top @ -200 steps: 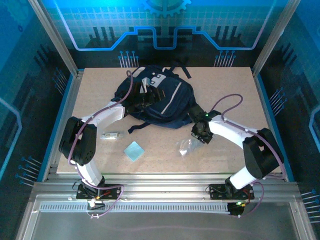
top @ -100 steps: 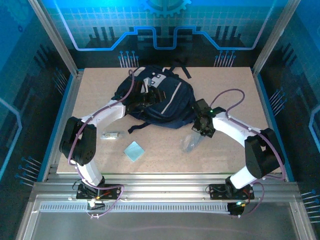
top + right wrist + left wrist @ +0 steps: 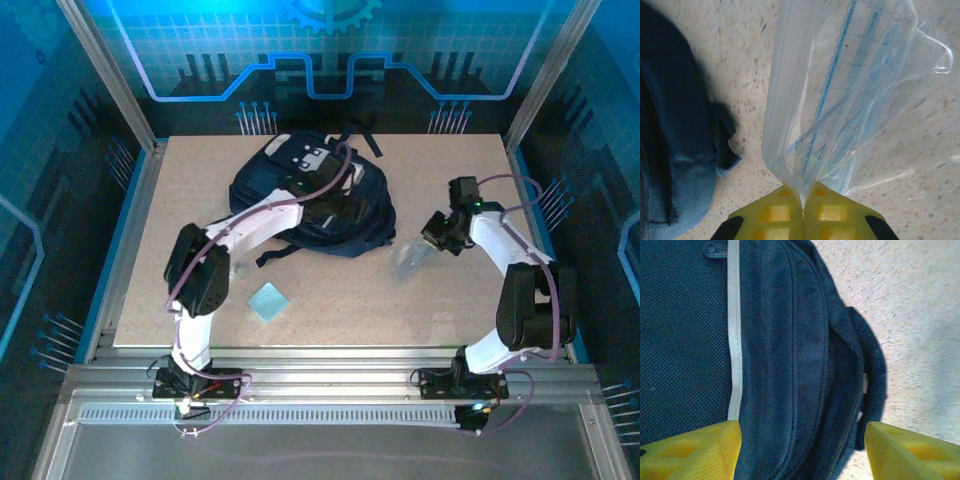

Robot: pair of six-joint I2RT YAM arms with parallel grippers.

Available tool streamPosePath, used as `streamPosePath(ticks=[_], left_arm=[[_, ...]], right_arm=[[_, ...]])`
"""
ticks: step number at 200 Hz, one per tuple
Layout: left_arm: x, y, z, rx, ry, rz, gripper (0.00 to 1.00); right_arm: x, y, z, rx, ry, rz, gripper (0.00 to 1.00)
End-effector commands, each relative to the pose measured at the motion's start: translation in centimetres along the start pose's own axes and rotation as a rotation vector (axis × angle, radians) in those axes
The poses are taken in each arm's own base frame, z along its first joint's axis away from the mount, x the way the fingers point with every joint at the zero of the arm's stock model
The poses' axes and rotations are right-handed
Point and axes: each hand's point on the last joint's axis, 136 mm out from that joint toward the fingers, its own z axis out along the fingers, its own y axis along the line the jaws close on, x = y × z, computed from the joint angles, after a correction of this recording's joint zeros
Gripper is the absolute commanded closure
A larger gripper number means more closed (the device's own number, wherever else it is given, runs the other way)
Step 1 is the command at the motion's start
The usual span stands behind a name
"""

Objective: Pack the student bag

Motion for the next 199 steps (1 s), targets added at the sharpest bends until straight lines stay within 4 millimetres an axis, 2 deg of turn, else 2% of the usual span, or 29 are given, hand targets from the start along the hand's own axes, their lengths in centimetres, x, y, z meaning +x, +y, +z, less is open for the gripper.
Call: streamPosePath(ticks=[1, 29, 66, 98, 115, 123, 136, 143, 162, 199], left_arm=[[1.6, 1.8, 1.9, -0.155, 0.105, 0.129, 0.33], [1.4, 2.2, 4.5, -0.226, 0.136, 0.184, 0.33], [1.0, 4.9, 6.9, -0.406, 0.144, 0.239, 0.34], [2.6, 5.7, 9.0, -0.445, 0.205, 0.277, 0.38], [3.9, 5.6, 10.0, -0.428, 0.245, 0.287, 0.44], [4.3, 5.5, 10.3, -0.42, 0.26, 0.282, 0.6], [4.4, 5.1, 10.2, -0.396, 0.27, 0.277, 0.91], [4.3, 5.0, 10.0, -0.383, 0.269, 0.272, 1.0], [3.6, 4.1, 8.9, -0.319, 0.256, 0.234, 1.0], [-0.1, 2.5, 4.4, -0.072, 0.154, 0.002, 1.0]], right_arm=[[-1.4, 0.4, -1.6, -0.105, -0.013, -0.032, 1.0], [-2.3, -1.2, -2.5, -0.133, -0.051, 0.016, 1.0], [-2.1, -2.1, -3.2, -0.164, -0.082, 0.04, 1.0], [-2.1, -2.8, -3.2, -0.176, -0.086, 0.058, 1.0], [-2.2, -2.7, -3.3, -0.196, -0.089, 0.069, 1.0], [-2.4, -2.6, -3.5, -0.202, -0.096, 0.071, 1.0], [-2.5, -2.3, -3.8, -0.215, -0.105, 0.069, 1.0], [-2.6, -2.2, -3.9, -0.221, -0.107, 0.07, 1.0], [-2.9, -1.5, -4.5, -0.25, -0.115, 0.071, 1.0], [-3.4, 0.3, -5.7, -0.288, -0.156, 0.043, 1.0]])
